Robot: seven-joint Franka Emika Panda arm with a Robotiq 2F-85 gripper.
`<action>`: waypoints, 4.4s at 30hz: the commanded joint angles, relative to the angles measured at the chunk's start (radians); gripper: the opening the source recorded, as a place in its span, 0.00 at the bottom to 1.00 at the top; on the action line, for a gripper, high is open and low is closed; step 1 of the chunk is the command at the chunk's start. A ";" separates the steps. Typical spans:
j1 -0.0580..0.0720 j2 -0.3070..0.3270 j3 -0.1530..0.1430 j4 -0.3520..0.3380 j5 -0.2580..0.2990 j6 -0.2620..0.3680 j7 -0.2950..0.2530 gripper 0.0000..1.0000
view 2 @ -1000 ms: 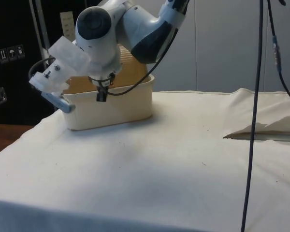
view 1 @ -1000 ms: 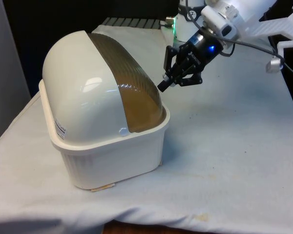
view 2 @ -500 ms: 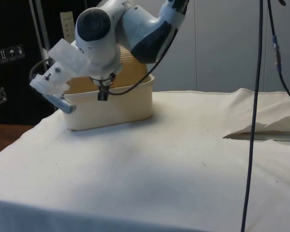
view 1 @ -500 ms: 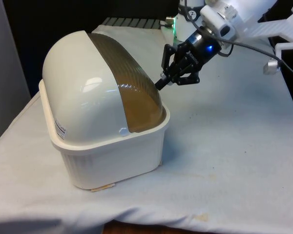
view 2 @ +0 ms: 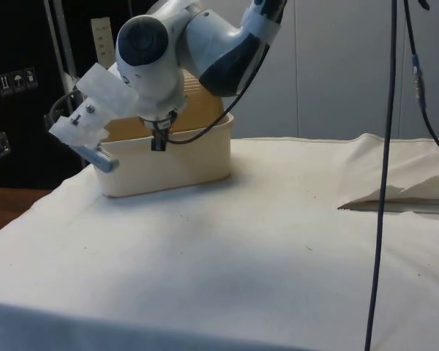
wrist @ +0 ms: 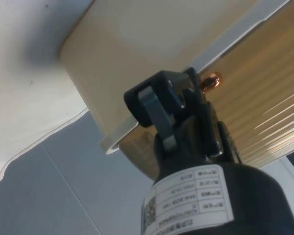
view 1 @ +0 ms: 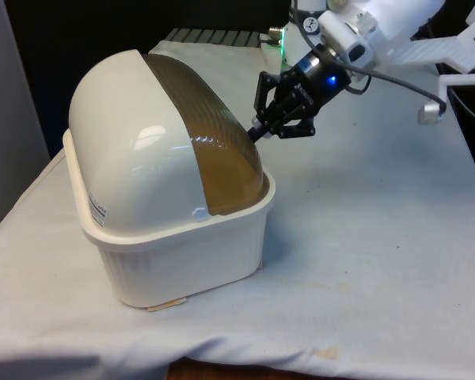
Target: Open the lid, then close it.
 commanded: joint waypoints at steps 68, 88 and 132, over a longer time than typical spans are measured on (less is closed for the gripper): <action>-0.012 -0.100 -0.110 0.114 -0.020 -0.043 -0.090 0.00; -0.016 -0.136 -0.149 0.122 -0.022 -0.029 -0.077 0.00; -0.025 -0.230 -0.200 0.163 0.052 0.142 -0.327 0.00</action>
